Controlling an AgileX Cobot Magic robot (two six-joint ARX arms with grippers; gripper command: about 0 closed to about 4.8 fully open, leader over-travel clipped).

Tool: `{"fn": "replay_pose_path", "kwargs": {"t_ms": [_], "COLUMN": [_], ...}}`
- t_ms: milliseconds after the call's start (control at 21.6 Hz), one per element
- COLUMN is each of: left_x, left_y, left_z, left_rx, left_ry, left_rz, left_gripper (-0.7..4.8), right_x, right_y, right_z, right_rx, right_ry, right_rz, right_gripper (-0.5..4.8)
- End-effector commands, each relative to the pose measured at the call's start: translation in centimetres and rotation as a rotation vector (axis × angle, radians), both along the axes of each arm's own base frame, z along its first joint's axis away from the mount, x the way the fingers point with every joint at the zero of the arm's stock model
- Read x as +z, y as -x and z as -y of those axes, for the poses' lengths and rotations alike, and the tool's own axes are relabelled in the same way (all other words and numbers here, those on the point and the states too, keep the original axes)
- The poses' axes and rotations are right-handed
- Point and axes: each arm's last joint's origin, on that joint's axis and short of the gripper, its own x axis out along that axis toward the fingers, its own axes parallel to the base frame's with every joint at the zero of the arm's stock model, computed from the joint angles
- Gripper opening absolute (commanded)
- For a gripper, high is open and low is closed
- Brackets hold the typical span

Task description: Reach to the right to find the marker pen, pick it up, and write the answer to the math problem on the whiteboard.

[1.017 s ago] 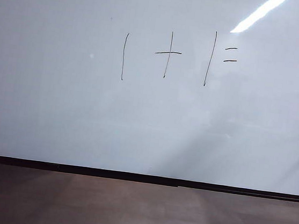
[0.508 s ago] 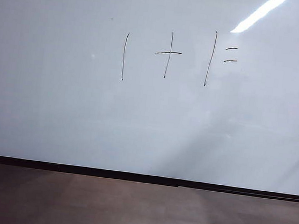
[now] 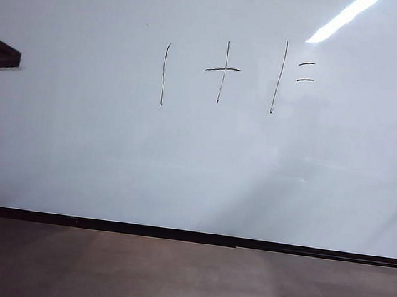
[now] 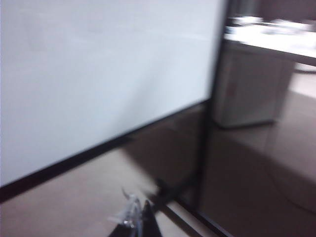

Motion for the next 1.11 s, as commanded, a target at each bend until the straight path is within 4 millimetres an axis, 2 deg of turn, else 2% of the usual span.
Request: {"fn": "replay_pose_path", "kwargs": {"t_ms": [46,92,139,231,370,462,647,786,924,1017,1109], "left_x": [2.8,3.5,5.4,8.0,11.7,12.8,13.4,13.4,13.4,13.1,12.9], "left_y": [0.9,1.0,0.6,-0.7,-5.4,-9.5,-16.6,-20.1,-22.0,-22.1,-21.6], "left_z": [0.6,0.9,1.8,3.5,8.3,12.1,19.5,24.8,28.8,30.3,31.0], "left_rx": [-0.183,-0.235,-0.350,-0.460,-0.473,-0.403,-0.375,-0.309,-0.306,-0.318,-0.327], "left_ry": [-0.051,-0.062,-0.082,-0.096,-0.107,-0.148,-0.185,-0.196,-0.181,-0.180,-0.187], "left_rz": [-0.074,-0.093,-0.138,-0.183,-0.204,-0.249,-0.288,-0.257,-0.223,-0.216,-0.217], "left_gripper": [-0.05,-0.05,-0.05,-0.05,-0.05,-0.05,-0.05,-0.05,-0.05,-0.05,-0.05], "right_x": [0.1,0.1,0.1,0.1,0.1,0.1,0.0,-0.1,-0.1,-0.1,0.1], "right_y": [0.0,0.0,0.0,0.0,0.0,0.0,0.0,0.0,0.0,0.1,0.1], "right_z": [0.0,0.0,0.0,0.0,0.1,0.2,0.2,0.3,0.6,0.8,0.9], "right_rx": [-0.002,-0.002,-0.001,-0.002,-0.018,-0.055,-0.063,-0.104,-0.197,-0.264,-0.317], "right_ry": [-0.009,-0.009,-0.009,-0.009,-0.009,-0.008,-0.008,-0.007,-0.005,-0.004,-0.007], "right_rz": [0.015,0.014,0.015,0.015,0.014,0.014,0.010,0.000,-0.008,-0.006,0.019], "right_gripper": [-0.05,-0.04,-0.04,-0.05,-0.05,-0.05,-0.05,-0.05,-0.04,0.07,0.37]}}
